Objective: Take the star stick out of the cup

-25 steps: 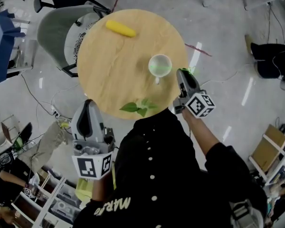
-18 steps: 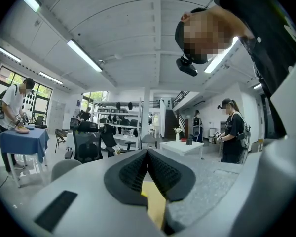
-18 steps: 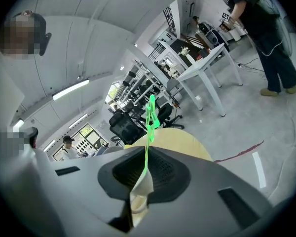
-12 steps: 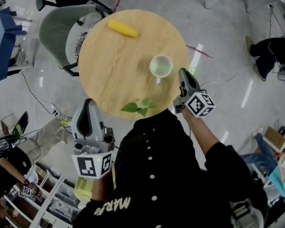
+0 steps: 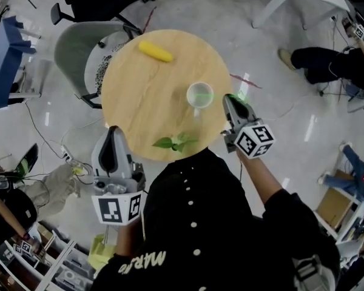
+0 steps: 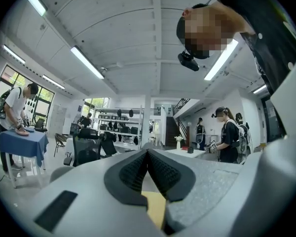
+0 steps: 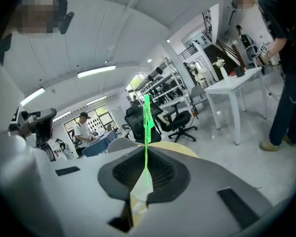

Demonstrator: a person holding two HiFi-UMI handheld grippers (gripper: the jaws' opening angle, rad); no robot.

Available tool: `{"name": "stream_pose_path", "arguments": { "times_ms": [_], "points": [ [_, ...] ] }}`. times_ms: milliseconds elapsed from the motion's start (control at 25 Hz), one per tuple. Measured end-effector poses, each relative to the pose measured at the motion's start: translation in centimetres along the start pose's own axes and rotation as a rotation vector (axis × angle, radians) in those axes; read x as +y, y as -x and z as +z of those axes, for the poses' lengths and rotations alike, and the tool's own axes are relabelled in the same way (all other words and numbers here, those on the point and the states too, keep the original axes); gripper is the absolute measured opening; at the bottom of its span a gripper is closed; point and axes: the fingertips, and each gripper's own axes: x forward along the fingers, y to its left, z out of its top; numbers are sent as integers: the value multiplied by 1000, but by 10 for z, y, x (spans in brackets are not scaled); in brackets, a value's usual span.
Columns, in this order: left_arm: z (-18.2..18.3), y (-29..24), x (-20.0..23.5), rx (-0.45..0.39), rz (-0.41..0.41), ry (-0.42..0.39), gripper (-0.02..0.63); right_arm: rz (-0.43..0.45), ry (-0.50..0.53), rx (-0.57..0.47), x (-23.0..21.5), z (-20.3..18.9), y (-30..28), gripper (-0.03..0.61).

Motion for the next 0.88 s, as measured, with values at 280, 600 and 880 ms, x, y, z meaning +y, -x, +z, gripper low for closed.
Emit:
{"name": "stream_pose_path", "arguments": {
  "times_ms": [280,600,880],
  "points": [
    [3,14,5,24,29,9,3,64,237,-58,56,60,31,15],
    [22,28,7,-21,20,7,3,57,340,-157,100,125,68,15],
    [42,34,4,-72,10,17,3,25,381,-234,122,167,104,15]
  ]
}}
